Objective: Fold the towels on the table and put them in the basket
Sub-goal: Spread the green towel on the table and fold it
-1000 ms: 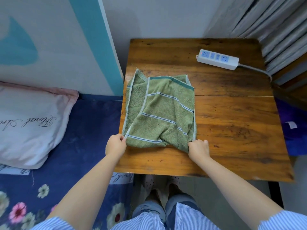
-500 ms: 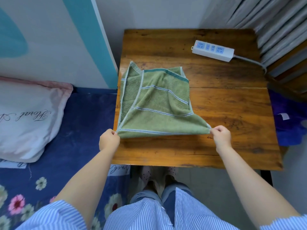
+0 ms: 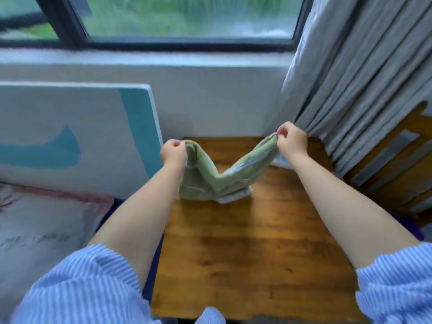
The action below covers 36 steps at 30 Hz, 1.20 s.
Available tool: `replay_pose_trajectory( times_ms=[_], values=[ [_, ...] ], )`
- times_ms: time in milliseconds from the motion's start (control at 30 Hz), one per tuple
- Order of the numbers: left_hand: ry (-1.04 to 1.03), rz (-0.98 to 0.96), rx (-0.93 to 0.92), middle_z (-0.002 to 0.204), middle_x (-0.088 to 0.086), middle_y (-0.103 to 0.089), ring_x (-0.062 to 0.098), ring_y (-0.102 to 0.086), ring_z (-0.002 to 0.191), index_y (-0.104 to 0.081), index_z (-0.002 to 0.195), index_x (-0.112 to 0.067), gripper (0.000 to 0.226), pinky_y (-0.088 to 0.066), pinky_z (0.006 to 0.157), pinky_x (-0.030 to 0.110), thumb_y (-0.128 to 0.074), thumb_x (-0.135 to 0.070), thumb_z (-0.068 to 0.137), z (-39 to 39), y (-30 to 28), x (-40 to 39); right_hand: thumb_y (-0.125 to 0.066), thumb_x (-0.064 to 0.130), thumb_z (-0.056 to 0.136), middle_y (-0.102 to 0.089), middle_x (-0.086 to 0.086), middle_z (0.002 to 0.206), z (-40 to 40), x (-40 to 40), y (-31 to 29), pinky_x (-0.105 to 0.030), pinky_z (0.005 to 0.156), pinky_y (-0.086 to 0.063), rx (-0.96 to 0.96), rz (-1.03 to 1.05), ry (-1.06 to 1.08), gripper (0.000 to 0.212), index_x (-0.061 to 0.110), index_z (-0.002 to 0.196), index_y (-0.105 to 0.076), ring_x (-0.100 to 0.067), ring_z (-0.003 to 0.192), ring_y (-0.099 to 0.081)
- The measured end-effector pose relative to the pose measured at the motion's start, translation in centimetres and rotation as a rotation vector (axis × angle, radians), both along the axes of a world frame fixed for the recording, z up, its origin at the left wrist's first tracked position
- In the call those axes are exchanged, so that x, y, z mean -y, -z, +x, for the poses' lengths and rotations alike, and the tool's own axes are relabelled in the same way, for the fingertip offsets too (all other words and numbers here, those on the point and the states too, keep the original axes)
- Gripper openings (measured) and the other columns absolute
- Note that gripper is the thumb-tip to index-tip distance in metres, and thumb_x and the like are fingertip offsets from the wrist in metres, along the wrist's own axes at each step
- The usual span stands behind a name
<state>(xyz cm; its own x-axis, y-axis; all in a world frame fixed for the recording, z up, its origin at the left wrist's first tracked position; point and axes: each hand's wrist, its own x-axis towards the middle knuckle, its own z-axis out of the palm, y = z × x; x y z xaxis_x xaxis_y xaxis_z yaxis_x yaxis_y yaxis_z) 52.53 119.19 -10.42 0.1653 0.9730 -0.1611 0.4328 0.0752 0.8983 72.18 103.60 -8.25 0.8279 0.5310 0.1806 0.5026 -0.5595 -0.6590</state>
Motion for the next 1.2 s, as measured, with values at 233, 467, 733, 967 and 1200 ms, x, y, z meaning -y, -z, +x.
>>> replay_pose_trajectory(
  times_ms=[233,467,733,967,1200],
  values=[
    [-0.152,0.268,0.136,0.104,0.019,-0.065,0.033,-0.058,0.100,-0.063,0.093,-0.005,0.021,-0.044,0.084,0.032,-0.044,-0.015,0.094,0.3,-10.8,-5.0,-0.041,0.002,0.090,-0.061,-0.025,0.113,5.1,-1.1,-12.4,-0.036,0.084,-0.043,0.261,0.079,0.109,0.025,-0.001,0.106,-0.060,-0.038,0.107,-0.054],
    [0.008,0.173,0.022,0.063,-0.001,-0.042,0.020,-0.042,0.079,-0.038,0.057,-0.016,0.035,-0.034,0.066,0.028,-0.042,-0.009,0.091,-2.4,-5.3,-2.4,-0.040,-0.001,0.089,-0.060,-0.026,0.112,3.3,1.7,-9.3,-0.034,0.083,-0.041,0.115,0.076,0.066,0.024,-0.005,0.105,-0.058,-0.037,0.107,-0.054],
    [0.603,-0.263,-0.685,0.068,0.012,-0.047,0.019,-0.039,0.050,-0.052,0.086,-0.002,0.006,-0.033,0.040,0.022,-0.047,0.002,0.088,-8.9,4.8,3.2,-0.043,-0.002,0.085,-0.060,-0.024,0.115,-2.6,9.5,7.0,-0.033,0.090,-0.043,-0.224,-0.488,0.023,0.023,0.000,0.099,-0.061,-0.036,0.111,-0.053],
    [0.926,-0.488,-1.090,0.074,0.004,-0.049,0.014,-0.050,0.061,-0.042,0.073,-0.010,0.022,-0.041,0.039,0.015,-0.045,-0.003,0.094,-12.3,11.7,9.0,-0.041,0.007,0.091,-0.060,-0.019,0.120,-10.8,15.2,17.3,-0.030,0.084,-0.046,-0.434,-0.931,-0.091,0.020,0.006,0.090,-0.060,-0.032,0.112,-0.056],
    [1.097,-0.528,-1.290,0.108,0.011,-0.048,0.020,-0.041,0.092,-0.049,0.111,-0.006,0.019,-0.038,0.068,0.021,-0.035,-0.004,0.098,-15.1,15.4,11.3,-0.038,0.006,0.092,-0.058,-0.018,0.120,-14.2,18.1,20.0,-0.027,0.078,-0.042,-0.530,-1.048,-0.185,0.022,0.014,0.072,-0.044,-0.030,0.111,-0.055]
  ],
)
